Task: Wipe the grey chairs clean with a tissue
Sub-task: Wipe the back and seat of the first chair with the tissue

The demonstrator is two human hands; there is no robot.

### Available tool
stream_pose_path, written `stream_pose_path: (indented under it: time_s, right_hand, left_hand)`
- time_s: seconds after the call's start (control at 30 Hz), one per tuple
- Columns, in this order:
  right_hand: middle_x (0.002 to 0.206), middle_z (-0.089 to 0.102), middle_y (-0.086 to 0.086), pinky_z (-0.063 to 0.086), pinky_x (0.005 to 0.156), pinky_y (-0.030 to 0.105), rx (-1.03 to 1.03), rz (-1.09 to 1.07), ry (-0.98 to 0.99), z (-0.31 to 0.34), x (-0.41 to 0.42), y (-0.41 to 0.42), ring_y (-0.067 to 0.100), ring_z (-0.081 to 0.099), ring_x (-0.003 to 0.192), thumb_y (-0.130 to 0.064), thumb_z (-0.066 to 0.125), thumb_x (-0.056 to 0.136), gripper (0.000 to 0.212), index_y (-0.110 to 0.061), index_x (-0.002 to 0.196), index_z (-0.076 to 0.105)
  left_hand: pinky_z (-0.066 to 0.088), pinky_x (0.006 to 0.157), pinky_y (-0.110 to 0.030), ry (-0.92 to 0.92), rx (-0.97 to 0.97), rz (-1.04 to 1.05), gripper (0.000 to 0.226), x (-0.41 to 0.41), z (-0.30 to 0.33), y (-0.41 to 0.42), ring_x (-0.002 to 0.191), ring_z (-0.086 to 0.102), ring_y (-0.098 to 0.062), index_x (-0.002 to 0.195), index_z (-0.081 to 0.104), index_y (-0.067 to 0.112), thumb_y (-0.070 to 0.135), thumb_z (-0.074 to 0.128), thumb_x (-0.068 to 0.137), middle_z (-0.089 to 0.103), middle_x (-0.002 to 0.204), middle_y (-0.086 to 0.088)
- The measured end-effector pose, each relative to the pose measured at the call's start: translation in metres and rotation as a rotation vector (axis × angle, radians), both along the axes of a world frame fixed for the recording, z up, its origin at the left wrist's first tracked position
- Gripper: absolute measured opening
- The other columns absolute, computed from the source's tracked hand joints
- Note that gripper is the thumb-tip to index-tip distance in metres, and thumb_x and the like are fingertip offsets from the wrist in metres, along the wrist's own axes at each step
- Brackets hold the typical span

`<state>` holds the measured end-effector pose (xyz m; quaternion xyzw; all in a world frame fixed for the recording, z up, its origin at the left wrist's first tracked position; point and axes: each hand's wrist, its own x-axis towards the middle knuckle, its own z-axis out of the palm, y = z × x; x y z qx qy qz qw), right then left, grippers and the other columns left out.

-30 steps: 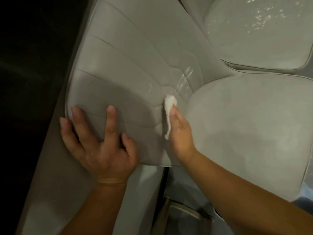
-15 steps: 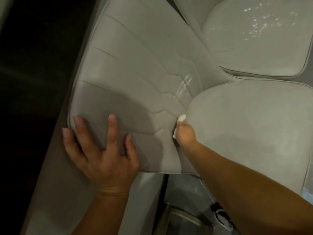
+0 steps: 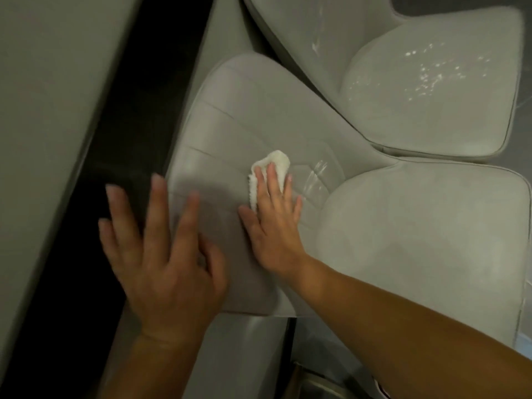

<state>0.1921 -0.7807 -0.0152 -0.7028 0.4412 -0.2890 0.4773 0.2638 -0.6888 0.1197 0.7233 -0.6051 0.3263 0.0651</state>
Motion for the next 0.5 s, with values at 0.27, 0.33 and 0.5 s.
stream_pose_path:
  time_s: [0.27, 0.33, 0.5]
  right_hand:
    - [0.163, -0.012, 0.006, 0.003, 0.121, 0.053, -0.114, 0.006, -0.132, 0.013, 0.009, -0.008, 0.020, -0.013, 0.150, -0.048, 0.020, 0.102, 0.070, -0.008, 0.155, 0.000]
    - [0.163, -0.007, 0.010, 0.007, 0.121, 0.052, -0.135, 0.043, -0.266, 0.016, 0.008, -0.012, 0.023, -0.007, 0.151, -0.042, 0.029, 0.102, 0.069, -0.003, 0.154, 0.006]
    - [0.163, 0.008, 0.013, 0.012, 0.120, 0.056, -0.294, 0.102, -0.348, 0.009, 0.015, -0.022, 0.028, 0.005, 0.151, -0.038, 0.028, 0.102, 0.061, -0.007, 0.153, 0.014]
  left_hand:
    - [-0.003, 0.125, -0.050, -0.059, 0.342, 0.110, 0.072, 0.012, 0.013, -0.096, 0.155, -0.008, -0.035, 0.161, 0.016, 0.012, 0.045, 0.035, 0.100, -0.001, 0.169, -0.019]
    - [-0.005, 0.126, -0.047, -0.065, 0.355, 0.125, 0.073, 0.013, 0.008, -0.100, 0.156, -0.007, -0.033, 0.161, 0.012, 0.010, 0.054, 0.022, 0.103, 0.000, 0.169, -0.019]
    - [-0.003, 0.126, -0.049, -0.113, 0.455, 0.114, 0.082, 0.015, 0.004, -0.099, 0.156, 0.002, -0.034, 0.159, 0.012, 0.001, 0.060, 0.016, 0.103, 0.010, 0.166, -0.024]
